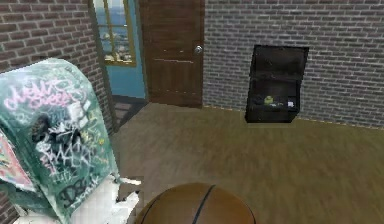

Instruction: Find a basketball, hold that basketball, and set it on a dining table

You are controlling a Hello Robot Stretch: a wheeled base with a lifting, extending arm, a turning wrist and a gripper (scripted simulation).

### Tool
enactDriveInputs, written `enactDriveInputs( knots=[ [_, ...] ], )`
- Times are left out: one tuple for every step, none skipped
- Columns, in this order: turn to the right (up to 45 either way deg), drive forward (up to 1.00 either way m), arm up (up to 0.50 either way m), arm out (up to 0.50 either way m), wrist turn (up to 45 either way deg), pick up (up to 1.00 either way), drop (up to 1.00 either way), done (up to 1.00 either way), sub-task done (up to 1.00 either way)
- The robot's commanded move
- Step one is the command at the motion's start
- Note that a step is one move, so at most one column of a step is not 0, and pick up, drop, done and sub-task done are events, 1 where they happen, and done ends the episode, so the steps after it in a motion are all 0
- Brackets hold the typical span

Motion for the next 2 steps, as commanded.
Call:
enactDriveInputs(
  knots=[
    [0.0, 1.00, 0.00, 0.00, 0.0, 0.00, 0.00, 0.00, 0.00],
    [-3.0, 0.00, 0.00, 0.00, 0.0, 0.00, 0.00, 0.00, 0.00]
  ],
)
